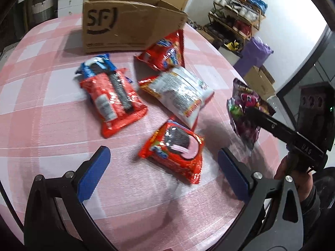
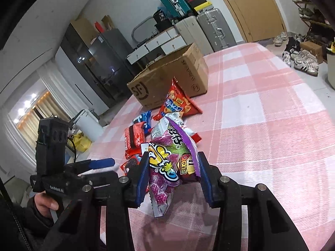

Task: Organize snacks
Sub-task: 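Grasp the purple candy bag with the right gripper, then grasp the red Oreo cookie pack with the left gripper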

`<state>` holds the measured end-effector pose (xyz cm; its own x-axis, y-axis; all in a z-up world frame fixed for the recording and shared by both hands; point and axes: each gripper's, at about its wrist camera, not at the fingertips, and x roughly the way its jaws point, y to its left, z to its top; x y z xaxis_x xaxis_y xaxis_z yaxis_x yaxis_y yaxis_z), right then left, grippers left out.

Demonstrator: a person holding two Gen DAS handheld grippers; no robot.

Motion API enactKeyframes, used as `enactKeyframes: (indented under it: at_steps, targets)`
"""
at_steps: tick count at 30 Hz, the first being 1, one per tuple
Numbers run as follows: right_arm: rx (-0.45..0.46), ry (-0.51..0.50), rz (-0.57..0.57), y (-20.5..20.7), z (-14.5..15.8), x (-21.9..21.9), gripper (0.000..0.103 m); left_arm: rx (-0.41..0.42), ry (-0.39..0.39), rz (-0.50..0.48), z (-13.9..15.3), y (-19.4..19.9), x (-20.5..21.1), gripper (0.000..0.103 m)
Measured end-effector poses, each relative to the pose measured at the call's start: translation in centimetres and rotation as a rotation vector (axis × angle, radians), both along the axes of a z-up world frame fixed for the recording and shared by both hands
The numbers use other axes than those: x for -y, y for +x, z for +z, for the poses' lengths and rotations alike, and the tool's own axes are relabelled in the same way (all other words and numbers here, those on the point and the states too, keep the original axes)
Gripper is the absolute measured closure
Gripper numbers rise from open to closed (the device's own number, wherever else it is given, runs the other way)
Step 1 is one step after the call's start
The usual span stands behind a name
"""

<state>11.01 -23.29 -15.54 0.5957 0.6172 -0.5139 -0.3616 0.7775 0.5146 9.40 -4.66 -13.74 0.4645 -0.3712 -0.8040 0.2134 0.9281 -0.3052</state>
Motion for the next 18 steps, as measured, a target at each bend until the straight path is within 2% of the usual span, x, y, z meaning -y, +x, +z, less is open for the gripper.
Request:
enactKeyframes:
  at_steps: [10, 18]
  targets:
    - [0.022, -0.007, -0.033, -0.9, 0.3, 1.8, 0.059, -0.049, 0.033, -0.051, -1.5, 1.1, 3.4, 0.001]
    - [0.038, -0.012, -0.039, -1.3, 0.3, 2.5, 0.059, -0.030, 0.120, -0.065, -2.0, 1.8, 5.9, 0.002]
